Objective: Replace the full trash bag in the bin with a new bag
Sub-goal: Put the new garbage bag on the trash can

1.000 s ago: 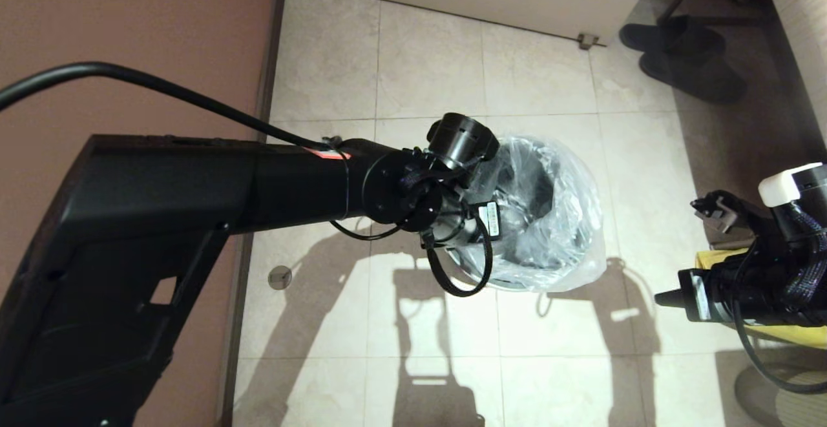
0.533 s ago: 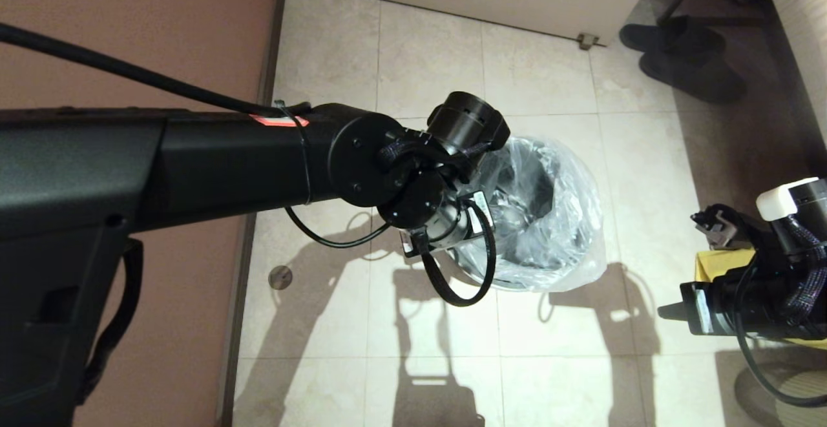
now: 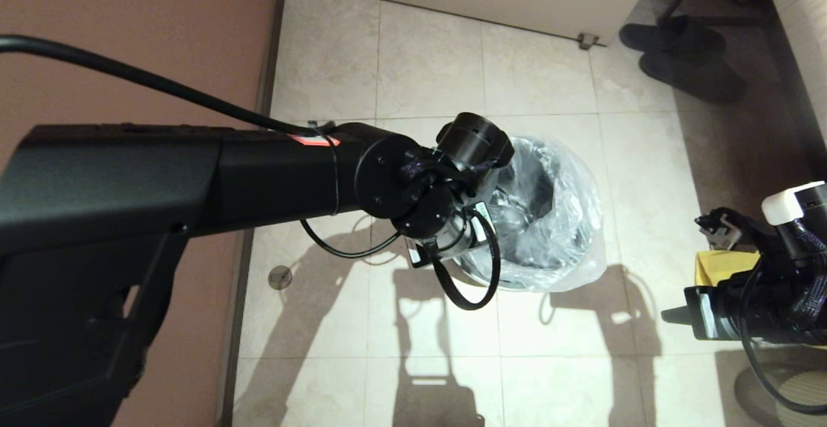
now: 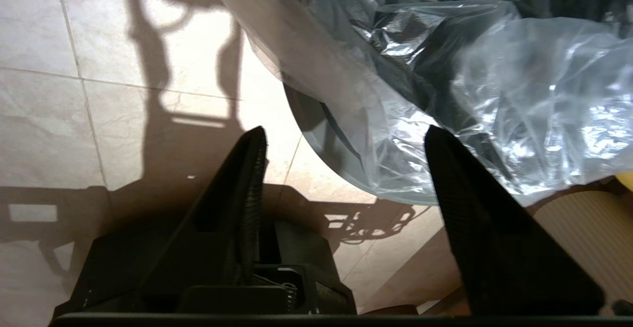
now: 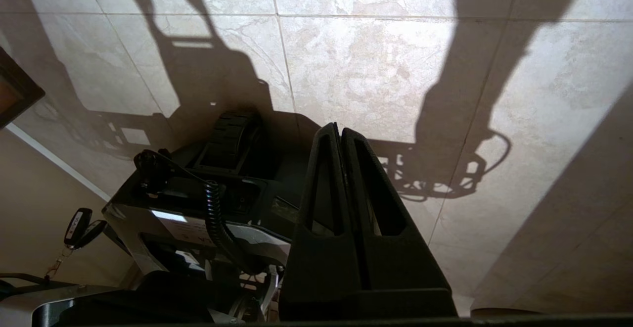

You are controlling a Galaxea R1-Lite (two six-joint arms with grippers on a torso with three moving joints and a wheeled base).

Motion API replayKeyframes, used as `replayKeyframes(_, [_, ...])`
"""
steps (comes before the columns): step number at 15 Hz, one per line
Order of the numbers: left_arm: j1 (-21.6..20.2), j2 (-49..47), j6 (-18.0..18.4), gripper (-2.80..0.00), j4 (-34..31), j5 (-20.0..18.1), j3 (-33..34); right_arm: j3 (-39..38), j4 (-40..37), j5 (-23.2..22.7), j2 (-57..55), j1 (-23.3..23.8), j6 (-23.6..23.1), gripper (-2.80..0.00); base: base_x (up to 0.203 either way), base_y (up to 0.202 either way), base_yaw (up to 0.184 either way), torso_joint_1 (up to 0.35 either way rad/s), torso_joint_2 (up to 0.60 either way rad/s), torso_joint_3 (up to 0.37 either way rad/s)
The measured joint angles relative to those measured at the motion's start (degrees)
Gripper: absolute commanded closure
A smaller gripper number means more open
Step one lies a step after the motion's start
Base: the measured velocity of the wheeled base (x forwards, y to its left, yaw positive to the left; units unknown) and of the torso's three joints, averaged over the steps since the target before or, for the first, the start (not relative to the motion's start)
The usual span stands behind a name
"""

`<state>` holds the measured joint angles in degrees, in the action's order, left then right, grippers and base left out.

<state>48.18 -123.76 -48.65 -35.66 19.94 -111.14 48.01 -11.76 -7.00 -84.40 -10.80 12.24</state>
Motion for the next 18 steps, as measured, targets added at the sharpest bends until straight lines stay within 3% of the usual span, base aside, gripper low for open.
replayKeyframes(2, [-0.6,-0.7,0.0,-2.80,1.0,0.0,0.0,0.0,0.3,0.0,-0.2,0.0,0.0,0.00,0.000,0.000,0.000,0.000,0.00,0.000])
replayKeyframes(3, [-0.9,-0.9,0.1,0.00,2.2,0.0,0.0,-0.1,0.4,0.0,-0.3,0.0,0.0,0.00,0.000,0.000,0.000,0.000,0.00,0.000])
replayKeyframes(18, [-1.2,0.0,0.2,0.00,2.1,0.1,0.3,-1.1,0.6,0.0,-0.4,0.3,0.0,0.00,0.000,0.000,0.000,0.000,0.00,0.000])
